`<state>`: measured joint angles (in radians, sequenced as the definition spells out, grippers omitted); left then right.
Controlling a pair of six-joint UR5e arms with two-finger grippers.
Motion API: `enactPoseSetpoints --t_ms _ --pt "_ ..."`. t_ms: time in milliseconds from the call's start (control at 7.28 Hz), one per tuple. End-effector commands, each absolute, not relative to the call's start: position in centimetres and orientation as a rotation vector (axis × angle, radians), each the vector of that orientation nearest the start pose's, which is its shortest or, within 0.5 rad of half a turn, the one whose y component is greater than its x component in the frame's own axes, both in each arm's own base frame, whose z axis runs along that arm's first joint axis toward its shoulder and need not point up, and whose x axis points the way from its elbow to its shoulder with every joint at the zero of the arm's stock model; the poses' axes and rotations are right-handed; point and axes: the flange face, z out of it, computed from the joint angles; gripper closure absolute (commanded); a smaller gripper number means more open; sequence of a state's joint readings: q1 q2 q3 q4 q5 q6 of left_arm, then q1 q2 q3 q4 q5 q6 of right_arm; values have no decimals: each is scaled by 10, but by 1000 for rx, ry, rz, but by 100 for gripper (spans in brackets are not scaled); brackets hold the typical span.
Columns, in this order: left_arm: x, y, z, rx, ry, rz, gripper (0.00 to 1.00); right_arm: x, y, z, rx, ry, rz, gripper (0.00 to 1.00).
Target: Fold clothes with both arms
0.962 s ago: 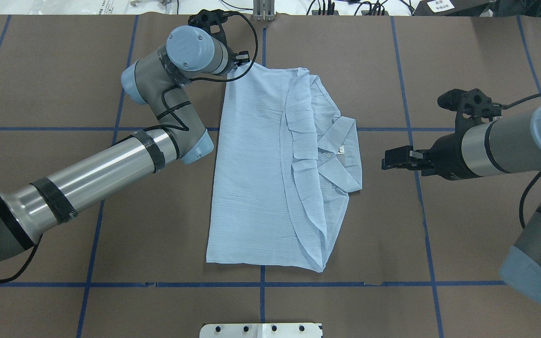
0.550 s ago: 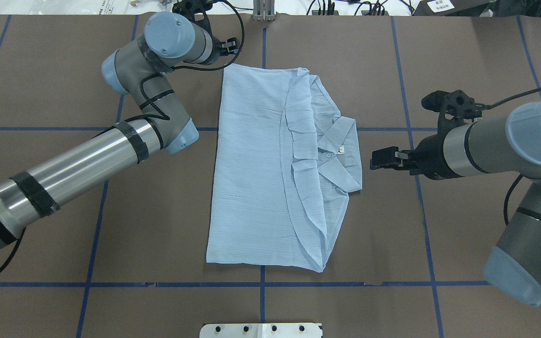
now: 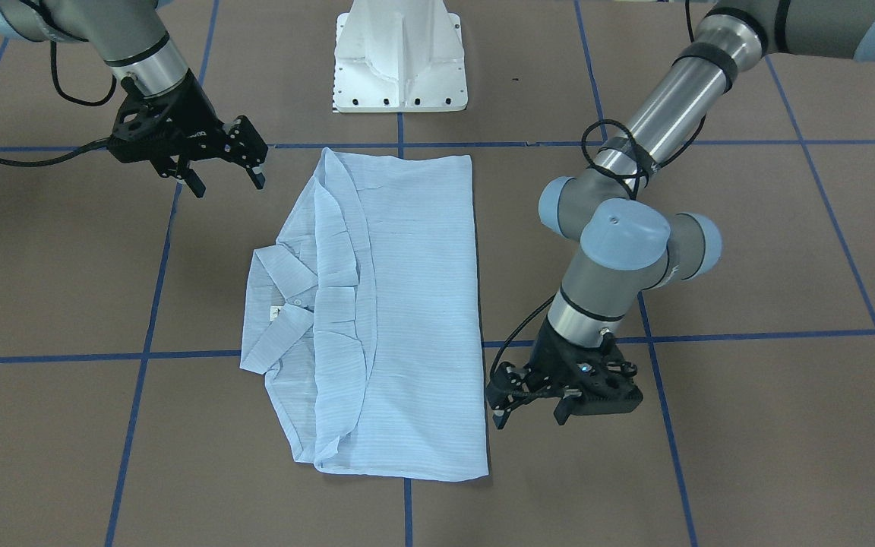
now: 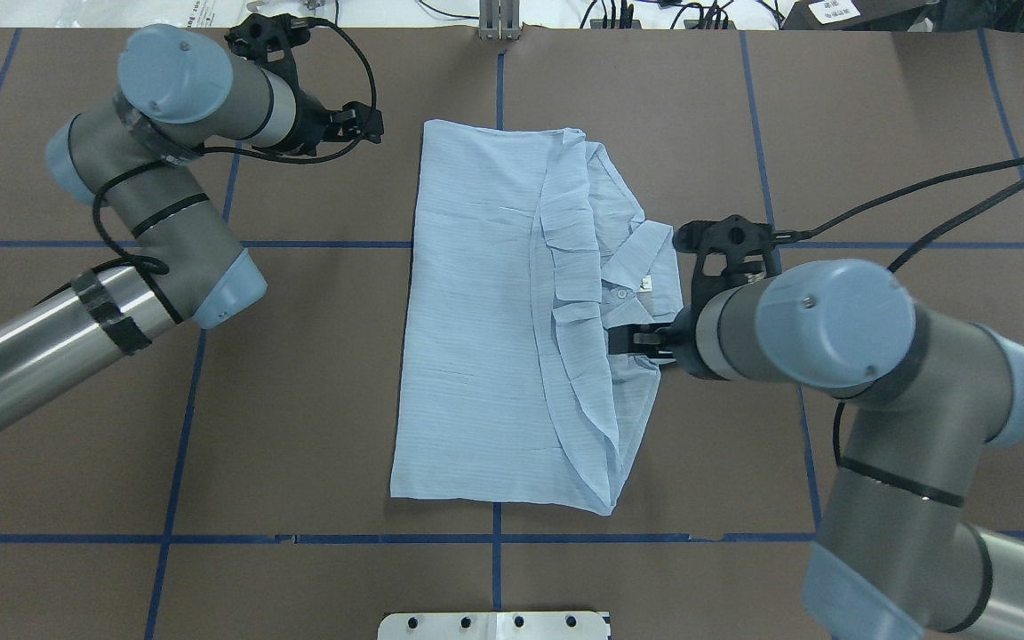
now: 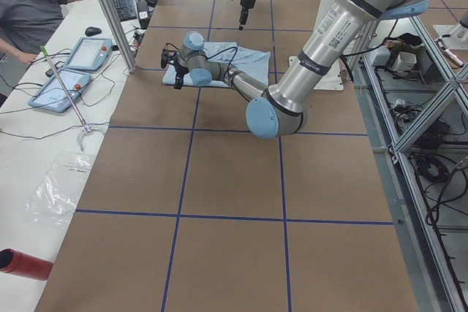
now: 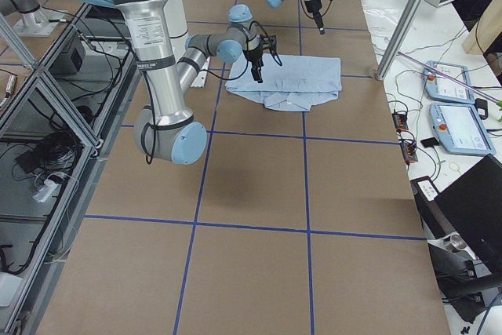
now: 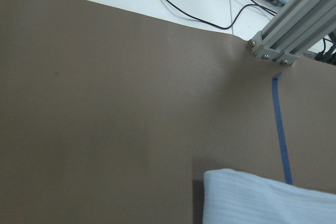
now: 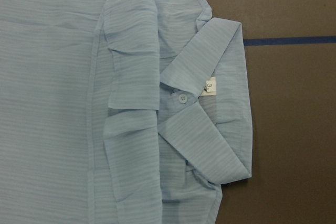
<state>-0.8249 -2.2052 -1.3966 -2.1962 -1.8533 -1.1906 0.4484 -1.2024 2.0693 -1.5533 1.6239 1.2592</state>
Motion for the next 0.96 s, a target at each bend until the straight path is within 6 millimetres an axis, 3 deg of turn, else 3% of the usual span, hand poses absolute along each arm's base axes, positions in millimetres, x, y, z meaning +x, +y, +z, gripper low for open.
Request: enactPoseSetpoints --t_ms 0,275,825 --pt "367 -543 274 378 1036 -184 0 -518 -321 249 351 -731 44 0" --pt "365 -536 273 363 1048 -169 0 -551 -294 274 395 -646 -54 0" --pt "369 -537 277 357 1046 -166 0 -568 -266 272 391 -652 -124 0"
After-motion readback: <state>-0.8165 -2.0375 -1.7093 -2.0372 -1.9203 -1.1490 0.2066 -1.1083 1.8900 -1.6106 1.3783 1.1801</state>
